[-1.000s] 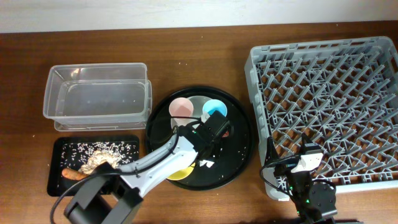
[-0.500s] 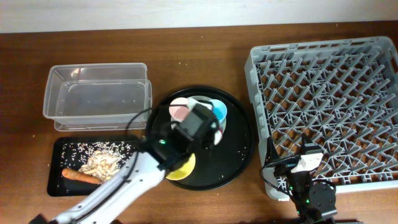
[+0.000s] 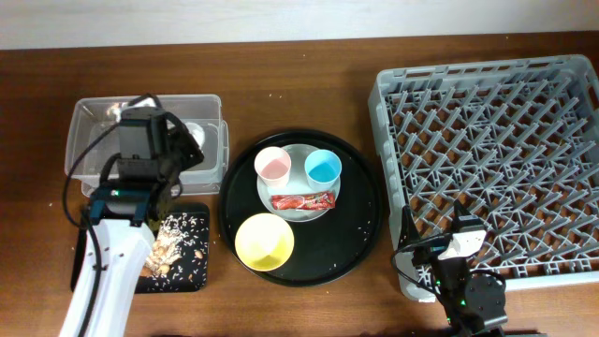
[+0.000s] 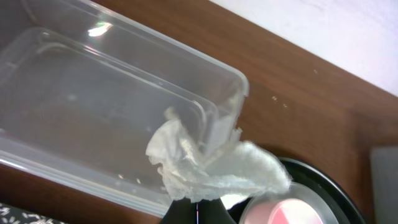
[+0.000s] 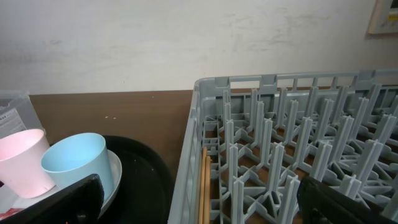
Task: Sort waste into correct bins and load items into the dishwasher rack
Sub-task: 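Carry the tissue left and release it into the clear plastic bin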
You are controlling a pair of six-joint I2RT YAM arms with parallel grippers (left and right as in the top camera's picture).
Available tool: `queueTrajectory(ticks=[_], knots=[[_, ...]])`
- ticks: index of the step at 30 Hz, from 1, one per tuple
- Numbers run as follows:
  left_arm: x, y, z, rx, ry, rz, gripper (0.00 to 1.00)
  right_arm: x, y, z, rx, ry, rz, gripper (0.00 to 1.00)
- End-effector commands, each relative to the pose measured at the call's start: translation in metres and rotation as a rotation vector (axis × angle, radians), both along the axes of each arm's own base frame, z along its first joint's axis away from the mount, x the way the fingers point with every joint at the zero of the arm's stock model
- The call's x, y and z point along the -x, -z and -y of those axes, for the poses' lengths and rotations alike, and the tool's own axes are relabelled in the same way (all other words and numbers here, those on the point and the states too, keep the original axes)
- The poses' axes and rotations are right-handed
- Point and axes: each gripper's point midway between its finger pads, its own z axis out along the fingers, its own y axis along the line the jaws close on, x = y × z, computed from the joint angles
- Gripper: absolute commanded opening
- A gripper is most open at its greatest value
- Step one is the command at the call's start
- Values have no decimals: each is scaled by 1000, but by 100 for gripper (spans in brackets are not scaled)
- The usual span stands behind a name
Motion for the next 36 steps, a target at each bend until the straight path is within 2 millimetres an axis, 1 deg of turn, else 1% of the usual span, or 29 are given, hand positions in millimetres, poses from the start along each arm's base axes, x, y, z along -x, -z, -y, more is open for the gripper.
queueTrajectory(ticks=[1,2,3,6,7,9,11,13,15,16,19,21,22,24,26,32,35,36], knots=[[-10,22,-20,-52,-76,-52,1,0,4,1,8,4,-6,98],[-14,40,-22,-64,-82,-97,0,0,4,1,8,3,-6,98],[-15,48,-22,-67,-82,-120,0,0,4,1,8,3,-6,98],[-22,86,-29,-105,-107,-207,1,0,4,1,8,3,-6,98],[-23,94,-28,-105,-104,-226,1,0,4,1,8,3,-6,98],[-21,103,-20,-70,-70,-257,0,0,4,1,8,4,-6,98],[-9,113,-7,-12,-18,-321,1,0,4,1,8,4,-6,98],[-1,117,-7,-13,-17,-359,0,0,4,1,8,4,-6,98],[5,120,-3,4,-2,-387,0,0,4,1,8,4,-6,98],[8,122,3,33,20,-402,0,0,4,1,8,3,-6,98],[9,122,20,114,80,-405,0,0,4,1,8,4,-6,98],[9,121,24,131,92,-404,0,0,4,1,8,3,-6,98],[8,119,24,131,93,-399,0,0,4,1,8,4,-6,98],[2,110,26,136,100,-371,0,0,4,1,8,4,-6,98],[0,101,39,198,151,-348,0,0,4,1,8,3,-6,98],[2,96,60,296,231,-344,0,0,4,1,8,4,-6,98],[-4,88,71,344,279,-307,0,0,4,1,8,3,-6,98],[-6,87,71,343,280,-297,0,0,4,1,8,4,-6,98]])
